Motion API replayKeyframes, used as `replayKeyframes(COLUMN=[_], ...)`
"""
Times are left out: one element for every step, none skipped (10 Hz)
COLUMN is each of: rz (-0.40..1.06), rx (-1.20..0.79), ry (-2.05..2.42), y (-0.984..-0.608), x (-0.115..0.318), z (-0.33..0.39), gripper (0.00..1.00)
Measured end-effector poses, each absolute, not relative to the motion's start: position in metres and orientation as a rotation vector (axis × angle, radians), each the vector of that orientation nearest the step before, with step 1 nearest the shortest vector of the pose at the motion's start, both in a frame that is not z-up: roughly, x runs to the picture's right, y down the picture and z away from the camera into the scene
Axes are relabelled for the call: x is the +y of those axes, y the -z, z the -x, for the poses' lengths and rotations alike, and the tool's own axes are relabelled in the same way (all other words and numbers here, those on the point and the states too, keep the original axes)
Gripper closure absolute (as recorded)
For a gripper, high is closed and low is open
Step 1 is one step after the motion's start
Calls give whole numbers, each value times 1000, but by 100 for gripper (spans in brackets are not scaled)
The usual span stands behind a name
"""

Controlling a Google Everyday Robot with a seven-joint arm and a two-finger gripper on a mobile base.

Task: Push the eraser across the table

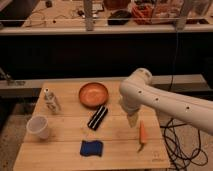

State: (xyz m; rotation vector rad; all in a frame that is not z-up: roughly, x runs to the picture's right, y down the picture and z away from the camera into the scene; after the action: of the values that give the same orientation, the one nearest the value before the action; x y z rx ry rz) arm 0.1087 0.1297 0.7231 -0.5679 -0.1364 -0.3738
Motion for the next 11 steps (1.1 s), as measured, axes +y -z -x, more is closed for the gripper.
replayKeyframes(rz=[568,569,570,572,574,574,574,574,574,575,576], rx=[-140,-144,-149,-152,-158,-163,-166,-170,-173,-175,-177], ry=[380,385,394,402,413,418,422,429,437,441,447], y=[-725,-726,-727,-729,-732,-733,-735,-737,-739,-741,-743], x=[130,131,132,133,134,135,135,136,136,137,138], z=[-105,-104,-104,-102,-96,-93,-92,-91,-89,-87,-85], gripper=[20,20,20,20,20,20,20,20,20,20,20])
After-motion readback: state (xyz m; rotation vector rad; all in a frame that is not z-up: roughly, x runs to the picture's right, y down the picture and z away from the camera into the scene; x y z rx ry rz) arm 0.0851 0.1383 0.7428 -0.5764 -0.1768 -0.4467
